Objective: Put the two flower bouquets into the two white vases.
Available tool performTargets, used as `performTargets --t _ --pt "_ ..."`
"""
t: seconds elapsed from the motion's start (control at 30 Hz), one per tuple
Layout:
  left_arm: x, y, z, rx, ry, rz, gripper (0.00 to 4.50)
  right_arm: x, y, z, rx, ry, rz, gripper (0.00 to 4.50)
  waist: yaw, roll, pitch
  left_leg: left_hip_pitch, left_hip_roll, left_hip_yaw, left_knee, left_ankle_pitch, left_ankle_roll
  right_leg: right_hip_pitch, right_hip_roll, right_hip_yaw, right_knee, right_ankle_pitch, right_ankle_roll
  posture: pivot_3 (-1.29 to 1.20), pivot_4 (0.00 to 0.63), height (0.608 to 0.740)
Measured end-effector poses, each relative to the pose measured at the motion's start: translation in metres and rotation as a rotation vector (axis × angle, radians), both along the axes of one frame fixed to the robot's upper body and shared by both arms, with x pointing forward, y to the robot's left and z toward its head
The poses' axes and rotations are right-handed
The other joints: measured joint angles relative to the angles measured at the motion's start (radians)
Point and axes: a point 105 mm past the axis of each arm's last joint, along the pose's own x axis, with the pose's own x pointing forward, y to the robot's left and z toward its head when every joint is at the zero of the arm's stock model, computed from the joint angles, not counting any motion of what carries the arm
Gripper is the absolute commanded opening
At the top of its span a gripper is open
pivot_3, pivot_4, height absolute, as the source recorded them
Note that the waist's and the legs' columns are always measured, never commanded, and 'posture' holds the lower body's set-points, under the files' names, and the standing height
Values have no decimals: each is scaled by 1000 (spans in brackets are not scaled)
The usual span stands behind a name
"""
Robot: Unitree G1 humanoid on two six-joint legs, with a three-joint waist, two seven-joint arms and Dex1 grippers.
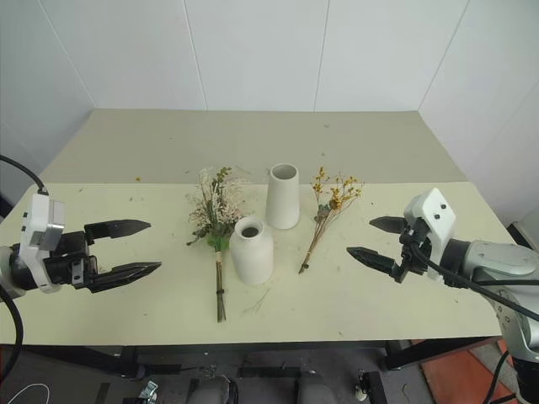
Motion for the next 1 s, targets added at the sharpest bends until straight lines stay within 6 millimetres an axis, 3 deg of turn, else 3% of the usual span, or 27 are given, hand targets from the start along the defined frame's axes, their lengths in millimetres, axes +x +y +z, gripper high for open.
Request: performTargets --t 0.33,0.6,0.83,1.0 --pt "1 -1 1 -1 -6 -2 4476 4 3 -1 -2 3 -11 4500 -2 0 0 0 0 0 0 0 0 0 0 0 0 0 0 0 150 740" --pt "7 -10 6 -9 -32 -47 4476 57 30 9 199 370 -245 4500 -23 0 0 0 1 0 0 0 0 -1 1 1 1 1 -2 0 150 740" --pt "12 -17 7 -20 -33 -81 4476 87 52 -12 152 647 -391 4500 -25 0 0 -6 0 0 -1 0 0 -6 0 0 -1 1 -1 0 150 740" --pt "15 -19 8 -24 -53 -83 4476 100 60 -34 64 733 -469 4500 -25 0 0 -6 0 0 -2 0 0 -6 0 0 -1 1 -1 0 150 740"
